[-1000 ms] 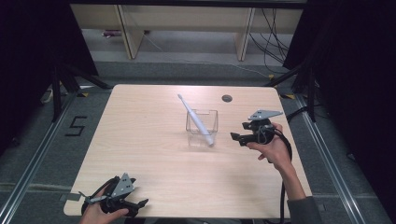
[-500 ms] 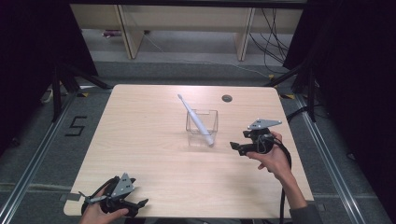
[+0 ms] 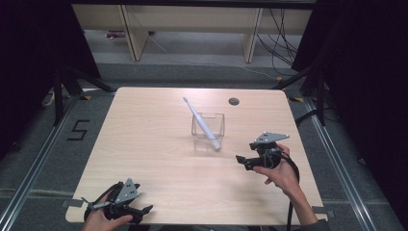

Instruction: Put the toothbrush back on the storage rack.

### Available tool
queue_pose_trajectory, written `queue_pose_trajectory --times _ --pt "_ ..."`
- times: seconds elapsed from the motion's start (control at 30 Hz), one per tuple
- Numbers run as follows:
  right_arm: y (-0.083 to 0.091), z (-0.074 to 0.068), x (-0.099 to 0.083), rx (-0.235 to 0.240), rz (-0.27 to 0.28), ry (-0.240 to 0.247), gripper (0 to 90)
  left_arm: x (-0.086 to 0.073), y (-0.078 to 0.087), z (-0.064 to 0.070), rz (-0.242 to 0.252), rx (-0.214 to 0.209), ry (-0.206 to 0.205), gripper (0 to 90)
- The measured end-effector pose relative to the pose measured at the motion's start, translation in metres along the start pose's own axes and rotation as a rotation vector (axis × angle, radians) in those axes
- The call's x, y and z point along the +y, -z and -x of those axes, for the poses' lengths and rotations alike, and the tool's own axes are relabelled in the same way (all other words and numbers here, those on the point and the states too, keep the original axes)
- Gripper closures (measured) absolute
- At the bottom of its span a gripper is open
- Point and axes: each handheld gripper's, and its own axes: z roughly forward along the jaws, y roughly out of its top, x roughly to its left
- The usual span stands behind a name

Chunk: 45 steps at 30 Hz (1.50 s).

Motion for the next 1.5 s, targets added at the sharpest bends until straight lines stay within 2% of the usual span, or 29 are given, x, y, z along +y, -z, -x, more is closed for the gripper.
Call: queue_pose_trajectory --times 0.03,0.07,0.1,0.2,0.27,0.37,0.4,0.47,0.53,0.57,0.6,0.67,0.7,0.73,0.87,0.9,0.93,1.0,1.03,1.07,1.1,1.13,1.17,1.2,1.27,1.3,1.33,1.37,1.5 --pt "0.001 -0.002 -0.001 0.003 -0.011 -0.016 25.2 0.000 0.000 0.000 -0.001 0.000 -0.001 15.3" --pt "0.000 0.000 -0.003 -0.006 -0.001 0.012 25.1 0.000 0.000 0.000 0.001 0.001 0.003 15.3" --pt "0.001 -0.003 -0.004 0.003 -0.007 -0.021 25.0 0.000 0.000 0.000 0.002 0.001 0.001 15.2" --pt "0.000 -0.002 -0.008 0.002 -0.010 0.010 24.9 0.000 0.000 0.001 0.000 0.000 0.004 15.2" --pt "0.001 -0.003 -0.011 -0.002 -0.012 -0.004 24.8 0.000 0.001 -0.001 -0.016 0.000 -0.012 15.2" --pt "0.003 -0.006 -0.016 -0.002 -0.007 -0.021 24.1 0.000 0.000 0.000 -0.011 0.002 -0.009 15.2" --pt "0.002 -0.003 -0.017 -0.003 -0.003 0.005 24.0 0.001 0.001 0.000 -0.011 0.000 -0.003 15.2" --pt "0.003 -0.006 -0.021 -0.006 -0.017 -0.037 23.9 0.001 0.001 0.000 -0.012 0.003 -0.004 15.3" --pt "0.003 -0.005 -0.025 -0.007 -0.014 -0.031 23.8 0.001 0.001 0.000 -0.013 0.000 -0.009 15.2" --pt "0.003 -0.002 -0.026 -0.008 -0.018 -0.004 23.8 0.000 0.000 0.000 -0.011 0.001 -0.004 15.3" --pt "0.003 -0.004 -0.029 -0.004 -0.025 -0.033 23.8 0.000 0.000 0.000 -0.011 0.001 -0.005 15.2" --pt "0.001 -0.002 -0.032 -0.003 -0.022 -0.008 23.8 0.000 0.000 0.000 -0.012 -0.001 -0.008 15.3" --pt "0.003 -0.005 -0.034 -0.004 -0.038 -0.056 23.7 0.000 0.001 0.000 -0.014 -0.002 -0.006 15.3" --pt "0.002 -0.002 -0.036 -0.013 -0.026 -0.011 23.6 0.000 0.001 0.000 -0.016 0.001 -0.007 15.3" --pt "0.003 -0.004 -0.041 -0.015 -0.025 -0.041 23.5 0.000 0.001 0.000 -0.012 0.002 -0.004 15.3" --pt "0.003 -0.003 -0.042 -0.011 -0.024 -0.021 23.4 0.000 0.001 0.000 -0.013 0.001 -0.005 15.3" --pt "0.003 -0.003 -0.043 -0.016 -0.016 -0.025 23.4 0.000 0.001 0.000 -0.011 -0.004 -0.007 15.3" --pt "0.004 -0.006 -0.046 -0.012 -0.034 -0.054 22.9 0.000 0.000 0.000 -0.012 0.000 -0.006 15.3" --pt "0.003 -0.005 -0.047 -0.013 -0.023 -0.027 22.8 0.001 0.001 0.000 -0.012 0.000 -0.010 15.3" --pt "0.005 -0.008 -0.049 -0.011 -0.032 -0.072 22.8 0.001 0.001 0.000 -0.014 0.001 -0.005 15.3" --pt "0.005 -0.006 -0.049 -0.017 -0.023 -0.026 22.8 0.000 0.000 0.001 -0.011 0.001 0.005 15.2" --pt "0.004 -0.008 -0.051 -0.001 -0.019 -0.045 22.8 0.000 0.000 0.001 -0.012 0.002 0.001 15.3" --pt "0.005 -0.007 -0.051 -0.006 -0.025 -0.033 22.8 0.000 0.000 0.001 -0.017 -0.003 -0.003 15.3" --pt "0.006 -0.010 -0.052 -0.012 -0.029 -0.054 22.8 0.001 0.000 0.000 -0.016 -0.006 -0.011 15.3" --pt "0.007 -0.010 -0.054 -0.013 -0.030 -0.026 22.8 0.000 0.000 0.001 -0.016 -0.005 0.000 15.3" --pt "0.008 -0.013 -0.054 -0.020 -0.043 -0.062 22.8 0.000 0.000 0.000 -0.018 -0.006 -0.001 15.3" --pt "0.007 -0.010 -0.056 -0.033 -0.028 -0.001 22.9 0.000 0.000 0.000 -0.017 -0.003 -0.014 15.3" --pt "0.007 -0.012 -0.057 -0.024 -0.034 -0.034 22.9 0.000 -0.001 -0.001 -0.011 -0.003 -0.013 15.2" --pt "0.006 -0.012 -0.060 -0.025 -0.036 -0.007 22.8 0.000 -0.001 0.000 -0.012 -0.002 -0.013 15.3"
